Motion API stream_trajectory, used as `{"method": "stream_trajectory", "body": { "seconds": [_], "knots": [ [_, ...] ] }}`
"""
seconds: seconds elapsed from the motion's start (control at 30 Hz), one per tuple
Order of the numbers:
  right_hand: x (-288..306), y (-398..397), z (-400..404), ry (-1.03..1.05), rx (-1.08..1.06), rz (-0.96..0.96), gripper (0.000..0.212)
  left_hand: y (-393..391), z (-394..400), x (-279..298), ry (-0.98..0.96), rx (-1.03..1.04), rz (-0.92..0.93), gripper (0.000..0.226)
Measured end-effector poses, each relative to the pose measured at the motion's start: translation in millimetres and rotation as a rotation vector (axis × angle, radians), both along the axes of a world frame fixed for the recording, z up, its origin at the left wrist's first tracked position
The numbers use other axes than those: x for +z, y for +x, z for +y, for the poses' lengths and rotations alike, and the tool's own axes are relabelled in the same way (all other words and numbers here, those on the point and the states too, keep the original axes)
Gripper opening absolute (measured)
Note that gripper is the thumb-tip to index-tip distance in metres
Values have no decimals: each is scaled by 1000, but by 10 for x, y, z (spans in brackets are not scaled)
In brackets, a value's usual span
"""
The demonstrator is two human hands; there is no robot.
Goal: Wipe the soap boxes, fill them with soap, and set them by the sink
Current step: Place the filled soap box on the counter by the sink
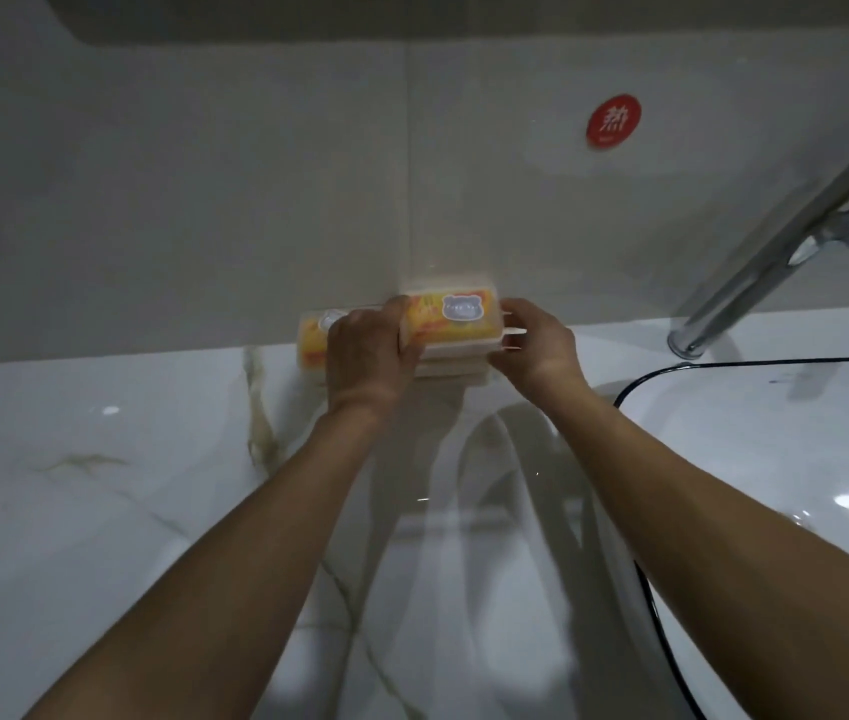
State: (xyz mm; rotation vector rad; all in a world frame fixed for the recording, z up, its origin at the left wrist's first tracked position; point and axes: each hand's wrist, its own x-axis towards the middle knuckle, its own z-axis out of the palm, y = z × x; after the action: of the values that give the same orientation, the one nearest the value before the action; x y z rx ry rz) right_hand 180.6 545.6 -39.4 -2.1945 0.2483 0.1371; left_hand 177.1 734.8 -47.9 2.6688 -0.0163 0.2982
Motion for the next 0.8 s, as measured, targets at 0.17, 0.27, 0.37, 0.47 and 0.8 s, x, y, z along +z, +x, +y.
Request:
{"method": "stream_trajectory", "body": {
  "seconds": [0.17, 0.27, 0.37, 0.47, 0.8],
  "knots": [
    [-101, -59, 74, -15, -32, -73, 48, 4, 79, -92, 55, -32, -52, 51],
    [-171, -67, 129, -22, -70, -99, 46, 12, 137, -131, 91, -61, -55, 61],
    [-255, -84, 168, 7, -129, -131, 47, 1, 172, -181, 95, -92, -92, 67],
    [-345, -98, 187, 64, -169, -148, 48, -8, 193, -225, 109, -127, -137, 66],
    [-590, -115, 172, 70, -211, -220, 49, -149, 504, -317, -61, -39, -195, 75]
  ]
}}
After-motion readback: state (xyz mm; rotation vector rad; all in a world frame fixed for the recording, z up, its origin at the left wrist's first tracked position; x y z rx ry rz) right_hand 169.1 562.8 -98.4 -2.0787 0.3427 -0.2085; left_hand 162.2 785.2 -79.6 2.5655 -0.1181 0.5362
